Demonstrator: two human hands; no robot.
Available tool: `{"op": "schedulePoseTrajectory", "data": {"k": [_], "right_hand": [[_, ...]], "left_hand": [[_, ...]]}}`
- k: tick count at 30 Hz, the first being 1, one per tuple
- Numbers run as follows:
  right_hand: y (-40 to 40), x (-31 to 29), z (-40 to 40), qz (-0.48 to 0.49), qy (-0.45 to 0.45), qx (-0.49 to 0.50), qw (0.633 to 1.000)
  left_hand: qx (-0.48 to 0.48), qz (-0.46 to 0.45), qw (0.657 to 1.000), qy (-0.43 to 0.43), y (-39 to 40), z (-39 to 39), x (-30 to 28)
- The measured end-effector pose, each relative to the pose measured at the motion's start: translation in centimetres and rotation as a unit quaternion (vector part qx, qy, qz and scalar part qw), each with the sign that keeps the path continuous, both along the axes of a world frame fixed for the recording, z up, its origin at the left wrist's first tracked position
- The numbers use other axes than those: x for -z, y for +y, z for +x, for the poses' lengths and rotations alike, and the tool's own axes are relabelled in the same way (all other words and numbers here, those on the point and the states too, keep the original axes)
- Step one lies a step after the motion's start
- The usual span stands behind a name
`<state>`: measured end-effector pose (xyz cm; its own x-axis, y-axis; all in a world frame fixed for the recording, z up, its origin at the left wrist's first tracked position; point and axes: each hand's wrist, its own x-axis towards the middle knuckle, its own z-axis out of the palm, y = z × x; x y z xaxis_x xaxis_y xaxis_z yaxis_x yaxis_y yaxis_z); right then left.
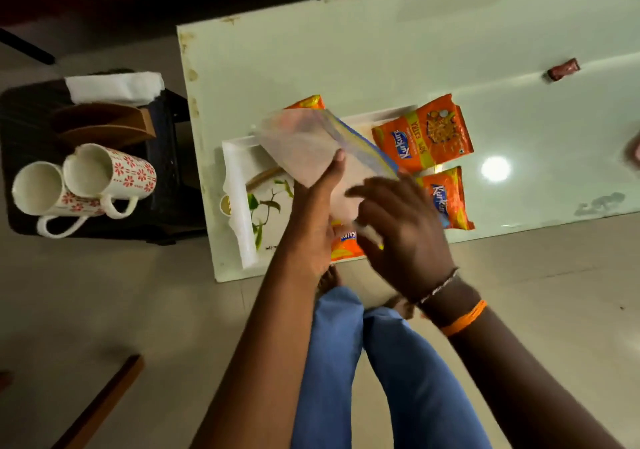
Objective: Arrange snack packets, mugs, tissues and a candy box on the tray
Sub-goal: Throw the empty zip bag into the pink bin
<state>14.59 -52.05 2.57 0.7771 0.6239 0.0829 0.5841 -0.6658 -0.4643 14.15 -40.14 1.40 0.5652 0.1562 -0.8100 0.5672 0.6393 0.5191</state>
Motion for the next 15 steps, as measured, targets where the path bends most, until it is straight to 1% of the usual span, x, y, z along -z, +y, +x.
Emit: {"op": "schedulePoseTrajectory", "data": {"k": [2, 3, 4, 5, 6, 8, 9, 10, 11, 12, 13, 14, 15], "right_hand": [[0.2, -0.1, -1.0, -0.038, 0.036, -0.03, 0.998], [-0.2, -0.2, -1.2, -0.035, 0.074, -0.023, 0.996], [-0.5, -0.5, -1.1, -0.006, 0.113, 0.002, 0.994], [-0.9, -0.8, -0.8, 0.041, 0.145, 0.045, 0.987], [-1.3, -0.7, -0.3, 0.082, 0.156, 0.104, 0.979], [-2.6, 0.5, 1.0, 0.105, 0.134, 0.234, 0.957], [-3.4, 1.2, 1.8, 0.102, 0.151, 0.294, 0.938], [-4.1, 1.9, 2.7, 0.114, 0.21, 0.334, 0.912], [-5.0, 2.5, 3.7, 0.147, 0.296, 0.36, 0.873], [-5.7, 3.0, 4.7, 0.192, 0.394, 0.37, 0.819], [-6.4, 3.5, 5.6, 0.243, 0.485, 0.366, 0.756], [-7.3, 4.3, 6.4, 0.287, 0.556, 0.36, 0.693], [-7.9, 4.9, 7.0, 0.32, 0.599, 0.351, 0.645]], "left_hand": [[-0.027, 0.026, 0.999, 0.017, 0.4, 0.6, 0.8], [-0.019, 0.04, 0.999, 0.021, 0.8, 0.8, 1.4], [-0.007, 0.044, 0.999, 0.015, 1.2, 0.9, 1.8], [0.007, 0.04, 0.999, -0.001, 1.6, 1.0, 2.2], [0.022, 0.027, 0.999, -0.021, 1.8, 1.1, 2.7], [0.044, -0.018, 0.997, -0.06, 1.8, 1.4, 3.3], [0.054, -0.038, 0.995, -0.079, 1.6, 1.6, 3.5], [0.062, -0.054, 0.992, -0.098, 1.5, 1.7, 3.8], [0.075, -0.07, 0.988, -0.117, 1.1, 2.0, 4.1], [0.09, -0.084, 0.984, -0.128, 0.7, 2.3, 4.2], [0.111, -0.088, 0.981, -0.133, 0.2, 2.7, 4.4], [0.134, -0.08, 0.979, -0.131, -0.4, 3.1, 4.6], [0.155, -0.064, 0.978, -0.123, -0.9, 3.5, 4.7]]}}
